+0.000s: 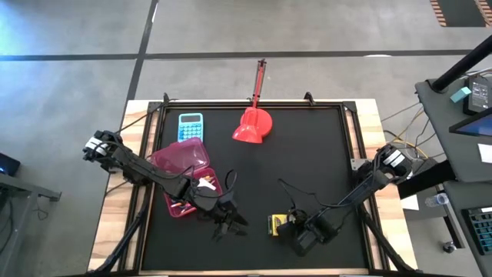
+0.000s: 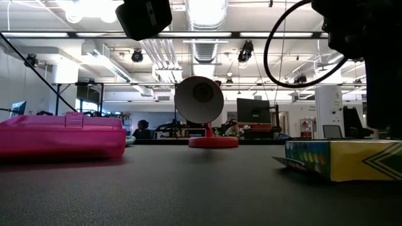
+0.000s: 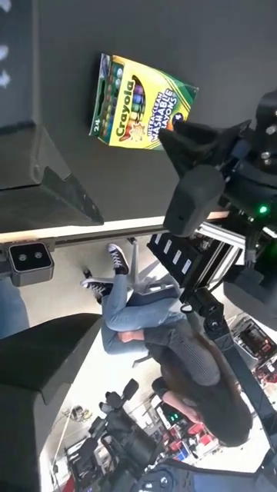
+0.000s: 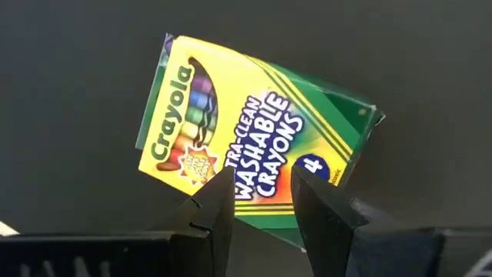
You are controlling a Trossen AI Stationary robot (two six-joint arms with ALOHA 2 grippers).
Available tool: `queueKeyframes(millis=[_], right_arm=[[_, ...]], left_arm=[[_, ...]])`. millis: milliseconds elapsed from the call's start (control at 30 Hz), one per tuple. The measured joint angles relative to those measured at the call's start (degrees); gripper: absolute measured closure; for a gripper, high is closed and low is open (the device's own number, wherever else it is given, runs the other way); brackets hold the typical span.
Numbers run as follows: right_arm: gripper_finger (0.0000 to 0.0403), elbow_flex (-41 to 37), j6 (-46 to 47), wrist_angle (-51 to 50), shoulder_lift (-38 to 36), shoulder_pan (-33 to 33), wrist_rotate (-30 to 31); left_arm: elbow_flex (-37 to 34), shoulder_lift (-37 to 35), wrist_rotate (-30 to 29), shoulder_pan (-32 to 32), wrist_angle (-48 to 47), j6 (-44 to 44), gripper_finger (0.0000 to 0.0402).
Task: Pack school essentials
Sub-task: Put the yellow crayon box into the red supply box
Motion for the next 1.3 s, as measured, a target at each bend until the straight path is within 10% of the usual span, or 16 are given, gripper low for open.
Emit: queueKeyframes(millis=[1000,1300], right_arm=[[0.0288,-6.85,8.36,-1.70,-8.93,7.83,-2.38],[0.0227,-5.42,6.14,-1.90,-6.82,8.28,-4.13]], left_arm=[[-0.35,0.00,-1.91,0.04,-4.15,2.91,0.0221],[-0.94,0.00,-1.90,0.02,-4.13,3.44,0.0221]])
